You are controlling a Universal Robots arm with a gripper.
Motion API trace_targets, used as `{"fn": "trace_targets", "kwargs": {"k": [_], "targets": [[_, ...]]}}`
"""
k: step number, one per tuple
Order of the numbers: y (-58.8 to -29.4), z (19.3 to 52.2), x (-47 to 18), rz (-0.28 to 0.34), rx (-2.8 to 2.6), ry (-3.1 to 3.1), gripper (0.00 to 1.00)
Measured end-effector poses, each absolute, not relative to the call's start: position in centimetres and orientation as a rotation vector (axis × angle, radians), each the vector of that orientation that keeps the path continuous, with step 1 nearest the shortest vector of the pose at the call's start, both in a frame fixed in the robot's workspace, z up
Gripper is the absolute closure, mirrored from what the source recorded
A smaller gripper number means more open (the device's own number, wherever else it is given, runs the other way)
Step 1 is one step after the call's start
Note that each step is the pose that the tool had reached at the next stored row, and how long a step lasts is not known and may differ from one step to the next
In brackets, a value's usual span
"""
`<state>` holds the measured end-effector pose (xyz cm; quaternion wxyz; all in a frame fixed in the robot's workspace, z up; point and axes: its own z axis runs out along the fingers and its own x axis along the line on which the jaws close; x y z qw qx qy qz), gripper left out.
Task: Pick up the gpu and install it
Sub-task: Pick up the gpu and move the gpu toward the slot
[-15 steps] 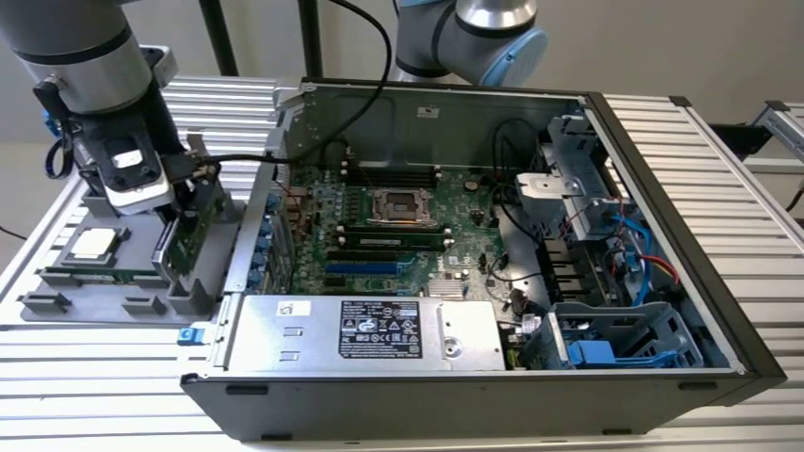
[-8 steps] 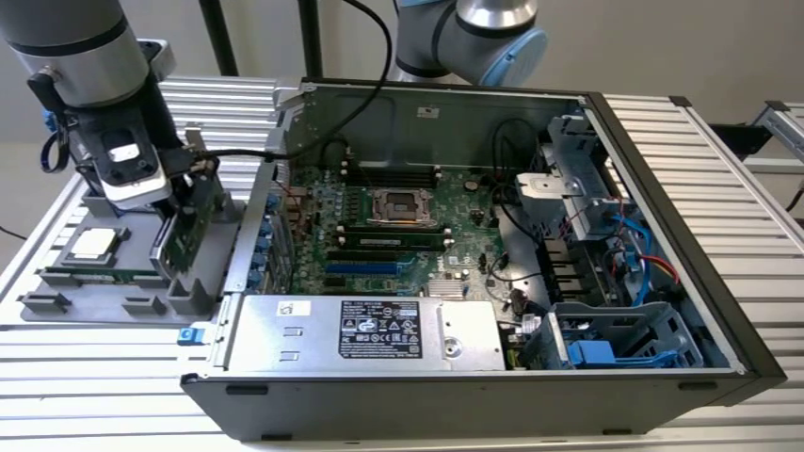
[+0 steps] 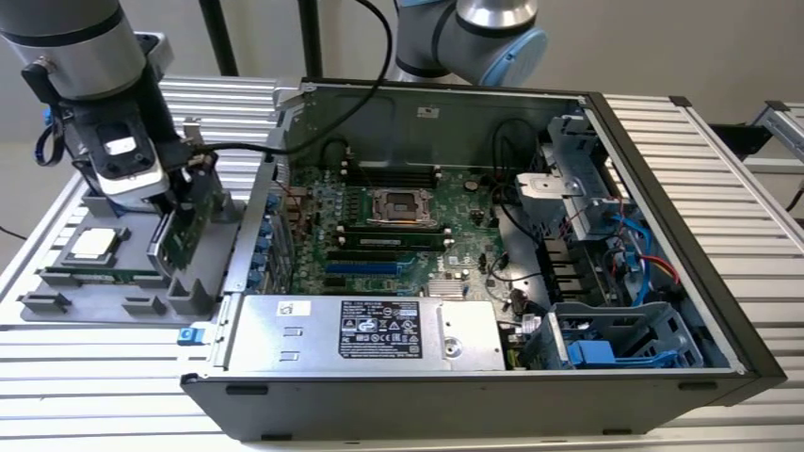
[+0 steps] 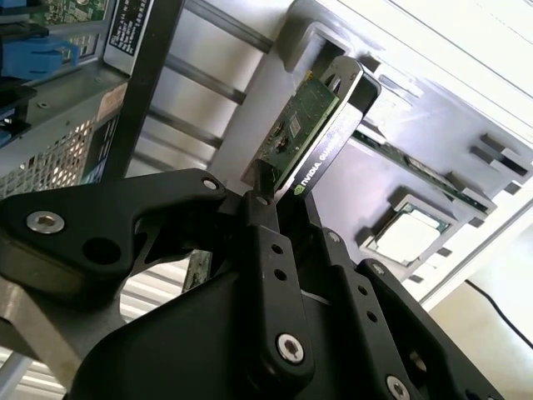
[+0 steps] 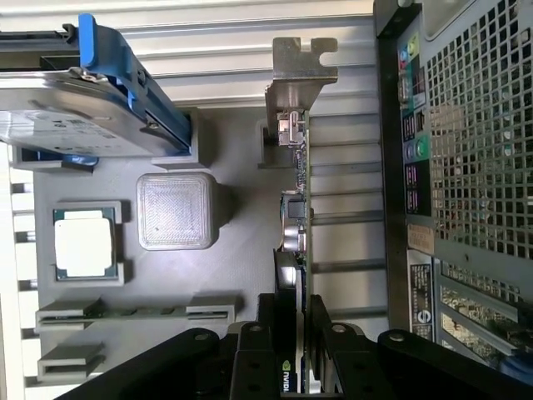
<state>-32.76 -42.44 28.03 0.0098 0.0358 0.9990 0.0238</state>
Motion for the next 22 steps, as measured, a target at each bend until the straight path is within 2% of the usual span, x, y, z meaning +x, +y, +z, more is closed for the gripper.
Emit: {"fn": "trace_targets", "kwargs": {"k": [22], "targets": [[-42.4,29.9,-32.8,0.074,0.112,3.119,1.00]]}}
